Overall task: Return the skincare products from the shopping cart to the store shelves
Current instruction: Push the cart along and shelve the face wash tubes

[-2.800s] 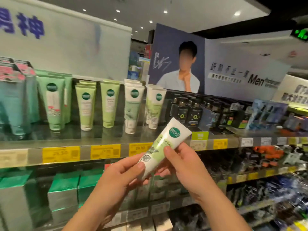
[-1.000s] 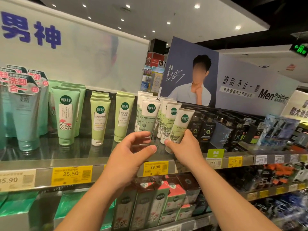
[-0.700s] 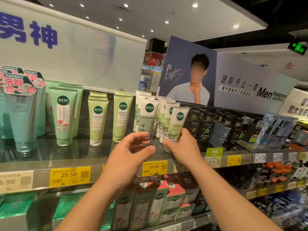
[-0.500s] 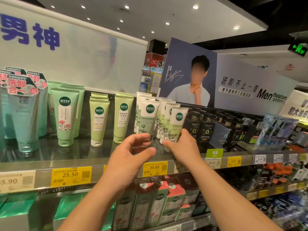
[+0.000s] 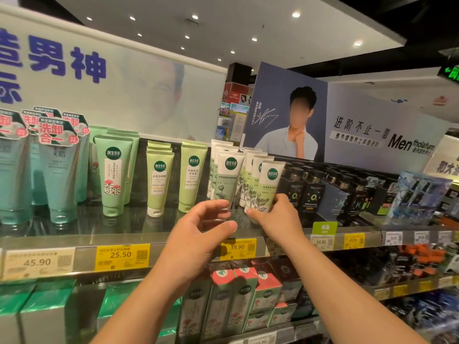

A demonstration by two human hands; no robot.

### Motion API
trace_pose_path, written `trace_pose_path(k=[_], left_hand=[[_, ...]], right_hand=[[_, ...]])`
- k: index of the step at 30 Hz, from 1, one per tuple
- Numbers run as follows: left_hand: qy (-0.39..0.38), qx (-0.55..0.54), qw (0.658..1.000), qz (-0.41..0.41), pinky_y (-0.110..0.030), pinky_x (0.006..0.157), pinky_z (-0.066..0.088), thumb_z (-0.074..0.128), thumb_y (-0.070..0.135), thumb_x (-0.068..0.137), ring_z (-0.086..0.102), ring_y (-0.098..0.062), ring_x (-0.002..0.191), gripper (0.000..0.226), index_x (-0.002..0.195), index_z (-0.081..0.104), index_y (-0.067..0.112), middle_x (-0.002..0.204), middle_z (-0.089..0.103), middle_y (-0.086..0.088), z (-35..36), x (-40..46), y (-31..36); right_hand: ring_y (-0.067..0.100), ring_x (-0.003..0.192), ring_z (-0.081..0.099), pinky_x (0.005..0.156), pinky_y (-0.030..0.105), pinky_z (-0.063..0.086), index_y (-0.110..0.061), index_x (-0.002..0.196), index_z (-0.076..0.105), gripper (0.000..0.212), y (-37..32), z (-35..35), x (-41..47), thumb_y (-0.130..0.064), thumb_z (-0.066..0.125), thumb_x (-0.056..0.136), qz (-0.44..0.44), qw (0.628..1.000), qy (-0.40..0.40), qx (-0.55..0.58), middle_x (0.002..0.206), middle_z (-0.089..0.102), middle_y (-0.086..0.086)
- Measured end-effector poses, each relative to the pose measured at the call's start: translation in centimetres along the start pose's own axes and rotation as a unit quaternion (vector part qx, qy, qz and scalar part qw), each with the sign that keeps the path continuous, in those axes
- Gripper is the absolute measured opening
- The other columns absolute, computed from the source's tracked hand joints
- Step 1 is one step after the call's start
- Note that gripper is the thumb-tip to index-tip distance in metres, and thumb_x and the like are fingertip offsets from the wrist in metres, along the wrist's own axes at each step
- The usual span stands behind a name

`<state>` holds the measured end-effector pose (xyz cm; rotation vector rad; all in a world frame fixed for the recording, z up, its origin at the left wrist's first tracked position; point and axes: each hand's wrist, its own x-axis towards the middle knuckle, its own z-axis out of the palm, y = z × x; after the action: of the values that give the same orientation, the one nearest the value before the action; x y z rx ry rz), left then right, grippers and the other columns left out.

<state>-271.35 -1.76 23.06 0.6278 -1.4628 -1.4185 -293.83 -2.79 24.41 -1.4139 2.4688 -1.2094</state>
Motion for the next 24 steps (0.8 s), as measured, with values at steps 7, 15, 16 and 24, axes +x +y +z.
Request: trace_pose_path(k=[7, 15, 16, 24], left_hand=[[-0.012, -0.025, 1.000, -0.007, -0.039, 0.100, 0.057, 0.079, 0.011, 0.085, 0.072, -0.011, 0.105, 0.034, 0.115, 0.073, 0.027, 0.109, 0.076, 0.002, 0.9, -0.5, -0.3], [-0.071, -0.034, 0.997, -0.026, -0.030, 0.092, 0.057, 0.078, 0.016, 0.086, 0.072, -0.008, 0.103, 0.033, 0.115, 0.073, 0.029, 0.109, 0.076, 0.006, 3.6, -1.8, -1.4], [-0.078, -0.032, 0.996, -0.032, -0.030, 0.091, 0.057, 0.079, 0.016, 0.086, 0.072, -0.009, 0.103, 0.033, 0.115, 0.072, 0.028, 0.109, 0.076, 0.006, 4.1, -1.9, -1.7], [-0.158, -0.048, 0.984, -0.064, -0.024, 0.083, 0.057, 0.077, 0.011, 0.086, 0.071, -0.005, 0.098, 0.033, 0.115, 0.071, 0.024, 0.105, 0.076, 0.003, 9.3, -3.1, -3.5]], right_hand=[[0.010, 0.115, 0.051, 0.092, 0.022, 0.037, -0.014, 0.144, 0.048, 0.070, -0.1, -2.0, -2.7, -0.042, 0.079, 0.087, -0.051, 0.995, 0.075, 0.044, 0.133, 0.055, 0.001], [0.004, 0.113, 0.054, 0.084, 0.011, 0.039, -0.027, 0.127, 0.058, 0.036, 1.3, -4.5, -7.7, -0.039, 0.069, 0.095, -0.064, 0.985, 0.125, 0.104, 0.123, 0.056, -0.009], [0.003, 0.113, 0.054, 0.082, 0.007, 0.037, -0.028, 0.126, 0.058, 0.034, 1.7, -4.8, -8.4, -0.038, 0.069, 0.096, -0.059, 0.984, 0.129, 0.107, 0.122, 0.056, -0.010], [-0.003, 0.114, 0.053, 0.089, 0.012, 0.038, -0.046, 0.119, 0.060, 0.024, 6.3, -8.3, -13.7, -0.038, 0.067, 0.098, -0.021, 0.985, 0.141, 0.101, 0.121, 0.059, -0.021]])
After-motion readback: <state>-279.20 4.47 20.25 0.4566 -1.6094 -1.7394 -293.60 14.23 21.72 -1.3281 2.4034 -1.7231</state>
